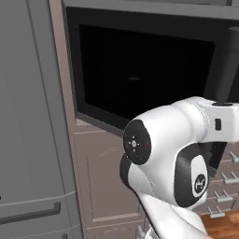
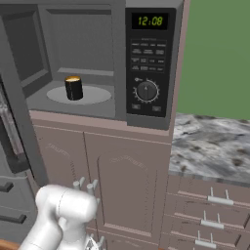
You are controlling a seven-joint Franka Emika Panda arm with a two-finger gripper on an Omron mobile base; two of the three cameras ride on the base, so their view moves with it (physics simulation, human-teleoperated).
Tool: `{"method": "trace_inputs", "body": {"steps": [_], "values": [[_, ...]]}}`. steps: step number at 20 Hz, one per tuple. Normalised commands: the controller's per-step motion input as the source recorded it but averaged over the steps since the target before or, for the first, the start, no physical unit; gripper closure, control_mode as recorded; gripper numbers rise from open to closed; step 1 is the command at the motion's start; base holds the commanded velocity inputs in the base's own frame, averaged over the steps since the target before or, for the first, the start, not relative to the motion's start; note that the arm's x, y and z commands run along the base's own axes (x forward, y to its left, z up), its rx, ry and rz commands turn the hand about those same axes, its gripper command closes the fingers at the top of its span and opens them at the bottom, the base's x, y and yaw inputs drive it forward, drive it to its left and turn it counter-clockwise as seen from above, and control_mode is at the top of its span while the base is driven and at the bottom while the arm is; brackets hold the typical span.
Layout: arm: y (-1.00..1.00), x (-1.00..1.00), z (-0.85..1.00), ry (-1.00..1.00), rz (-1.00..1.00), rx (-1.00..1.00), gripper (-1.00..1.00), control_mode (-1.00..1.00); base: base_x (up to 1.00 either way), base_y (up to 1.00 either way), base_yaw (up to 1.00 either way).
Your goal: Pick the mug from the counter and place it inside the microwave. Then close the microwave.
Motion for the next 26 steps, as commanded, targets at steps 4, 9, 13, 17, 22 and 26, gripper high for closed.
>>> {"method": "trace_inputs", "body": {"steps": [4, 9, 13, 17, 22, 26], "values": [[-0.57, 0.9, 0.08, 0.02, 0.18, 0.09, -1.0, -1.0, 0.0, 0.0, 0.0], [-0.51, 0.99, 0.0, 0.03, 0.17, 0.1, -1.0, -1.0, 0.0, 0.0, 0.0], [-0.45, 1.0, 0.01, 0.03, 0.16, 0.09, -1.0, -1.0, 0.0, 0.0, 0.0], [-0.39, 0.89, 0.07, 0.0, 0.15, 0.13, -1.0, -1.0, 0.0, 0.0, 0.0], [-0.35, 0.7, 0.04, 0.0, 0.13, 0.15, -1.0, -1.0, 0.0, 0.0, 0.0], [-0.31, 0.47, 0.0, 0.0, 0.11, 0.11, -1.0, -1.0, 0.0, 0.0, 0.0]]}}
